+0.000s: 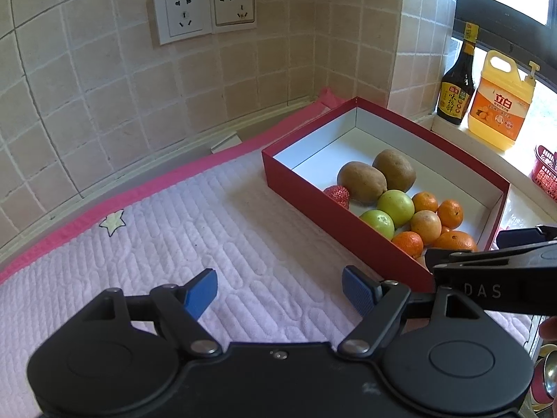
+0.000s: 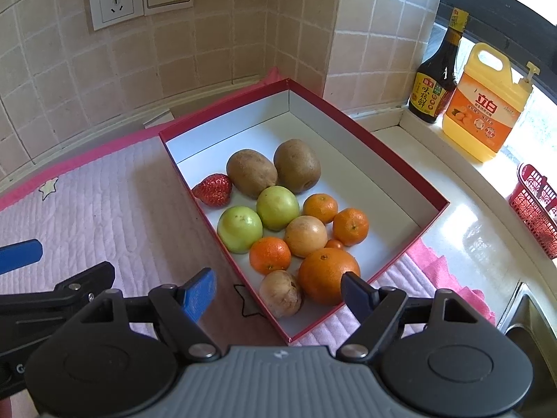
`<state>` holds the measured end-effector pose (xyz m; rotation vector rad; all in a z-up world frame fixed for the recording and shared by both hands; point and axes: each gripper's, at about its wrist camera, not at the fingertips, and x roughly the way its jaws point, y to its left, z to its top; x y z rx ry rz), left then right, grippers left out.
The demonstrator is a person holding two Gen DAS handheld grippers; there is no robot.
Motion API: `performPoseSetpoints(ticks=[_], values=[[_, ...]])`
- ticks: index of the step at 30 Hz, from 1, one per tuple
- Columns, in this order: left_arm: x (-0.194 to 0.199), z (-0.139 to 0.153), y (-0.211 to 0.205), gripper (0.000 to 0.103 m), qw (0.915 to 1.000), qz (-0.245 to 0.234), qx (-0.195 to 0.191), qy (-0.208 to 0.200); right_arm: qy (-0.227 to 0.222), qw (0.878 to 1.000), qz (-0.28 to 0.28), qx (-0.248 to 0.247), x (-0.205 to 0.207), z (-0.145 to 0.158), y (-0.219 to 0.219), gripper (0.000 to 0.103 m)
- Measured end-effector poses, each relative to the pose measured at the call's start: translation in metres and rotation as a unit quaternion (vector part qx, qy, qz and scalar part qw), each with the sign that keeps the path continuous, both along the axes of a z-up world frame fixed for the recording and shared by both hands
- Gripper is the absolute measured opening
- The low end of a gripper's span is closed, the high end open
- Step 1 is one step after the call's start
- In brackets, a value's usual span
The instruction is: Organize fruits
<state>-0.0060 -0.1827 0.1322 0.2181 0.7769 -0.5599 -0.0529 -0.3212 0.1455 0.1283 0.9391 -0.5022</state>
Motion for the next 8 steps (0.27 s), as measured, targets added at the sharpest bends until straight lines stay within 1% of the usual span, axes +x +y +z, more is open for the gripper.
performPoseSetpoints(ticks=[4, 6, 8], values=[[0.002, -0.001, 0.004, 0.093, 0.9999, 0.006, -0.001, -0.012, 0.0, 1.0, 0.0, 0.003, 0.001, 0.0, 0.003, 0.08], [0.004, -0.002, 0.009, 0.09, 0.9988, 0.038, 0.01, -0.031, 0.001, 1.0, 0.003, 0.002, 0.003, 0.0, 0.006, 0.08], [0.007, -0.005, 0.013, 0.09, 0.9973, 0.051, 0.029, -0.045, 0.001, 1.0, 0.007, 0.001, 0.004, -0.001, 0.009, 0.08]])
